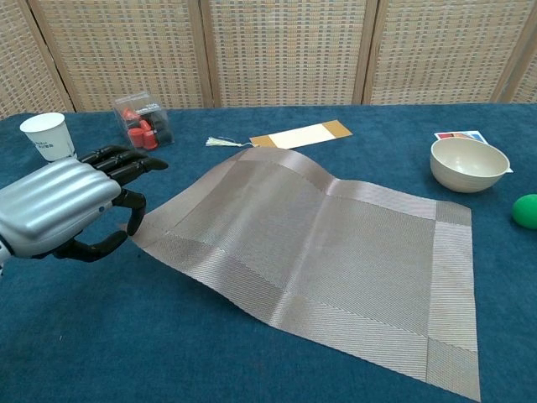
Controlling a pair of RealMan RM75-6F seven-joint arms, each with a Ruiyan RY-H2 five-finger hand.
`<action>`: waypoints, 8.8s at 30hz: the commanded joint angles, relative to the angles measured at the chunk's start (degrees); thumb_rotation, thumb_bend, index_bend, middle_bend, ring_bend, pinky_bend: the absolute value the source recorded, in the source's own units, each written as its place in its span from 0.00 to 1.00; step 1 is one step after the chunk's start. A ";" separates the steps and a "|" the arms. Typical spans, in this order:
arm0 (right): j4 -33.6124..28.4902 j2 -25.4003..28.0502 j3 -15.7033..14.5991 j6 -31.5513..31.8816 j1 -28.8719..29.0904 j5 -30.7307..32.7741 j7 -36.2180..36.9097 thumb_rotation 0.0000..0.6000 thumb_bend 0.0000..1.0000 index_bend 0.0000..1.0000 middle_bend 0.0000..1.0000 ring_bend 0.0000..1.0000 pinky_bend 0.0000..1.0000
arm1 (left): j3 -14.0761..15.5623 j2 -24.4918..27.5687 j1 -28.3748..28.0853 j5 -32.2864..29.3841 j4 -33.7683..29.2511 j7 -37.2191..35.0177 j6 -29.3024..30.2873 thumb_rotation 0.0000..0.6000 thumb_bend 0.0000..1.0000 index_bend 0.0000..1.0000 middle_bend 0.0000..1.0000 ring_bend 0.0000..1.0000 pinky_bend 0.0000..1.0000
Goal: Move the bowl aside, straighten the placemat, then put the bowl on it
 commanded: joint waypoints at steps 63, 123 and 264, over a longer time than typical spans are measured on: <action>-1.80 -0.26 -1.38 -1.14 -0.53 -1.13 -3.47 1.00 0.16 0.14 0.00 0.00 0.00 | 9.14 5.90 11.94 16.76 -4.72 -8.06 2.52 1.00 0.37 0.24 0.00 0.00 0.00; 36.64 -23.62 10.10 -34.57 24.59 21.41 -8.85 1.00 0.33 0.43 0.00 0.00 0.00 | -9.73 12.17 15.71 0.11 -6.19 -19.99 10.52 1.00 0.31 0.11 0.00 0.00 0.00; -0.27 -19.33 0.28 -13.09 12.89 10.65 -39.85 1.00 0.19 0.31 0.00 0.00 0.06 | -10.21 13.75 16.34 -2.82 -7.11 -22.68 8.74 1.00 0.31 0.13 0.00 0.00 0.00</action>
